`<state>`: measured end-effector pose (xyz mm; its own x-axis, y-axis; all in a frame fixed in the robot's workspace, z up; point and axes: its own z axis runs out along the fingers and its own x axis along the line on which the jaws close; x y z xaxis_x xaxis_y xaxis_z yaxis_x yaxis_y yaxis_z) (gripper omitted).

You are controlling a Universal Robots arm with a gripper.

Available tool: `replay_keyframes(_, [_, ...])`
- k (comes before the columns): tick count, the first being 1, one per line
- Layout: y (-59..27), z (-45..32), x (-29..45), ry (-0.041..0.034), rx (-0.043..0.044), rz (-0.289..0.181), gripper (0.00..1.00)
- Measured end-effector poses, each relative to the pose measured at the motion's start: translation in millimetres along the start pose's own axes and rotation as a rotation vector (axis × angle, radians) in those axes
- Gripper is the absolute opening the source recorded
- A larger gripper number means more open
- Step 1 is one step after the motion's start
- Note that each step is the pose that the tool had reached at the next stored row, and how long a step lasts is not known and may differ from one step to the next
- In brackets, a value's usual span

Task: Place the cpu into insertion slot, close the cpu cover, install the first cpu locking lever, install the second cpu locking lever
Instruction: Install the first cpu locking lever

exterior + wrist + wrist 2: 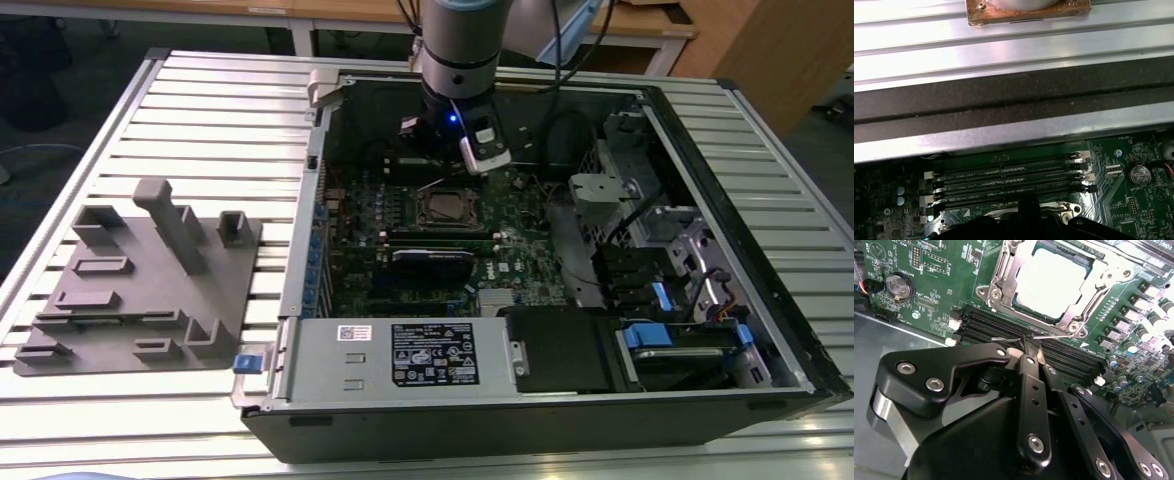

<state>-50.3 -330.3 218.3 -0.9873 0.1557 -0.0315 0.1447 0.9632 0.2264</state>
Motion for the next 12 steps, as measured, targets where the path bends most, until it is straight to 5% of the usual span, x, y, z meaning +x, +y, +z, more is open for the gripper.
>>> replay_keyframes(12, [-0.4,2.0,0.0,-0.0002,-0.001,0.0,0.1])
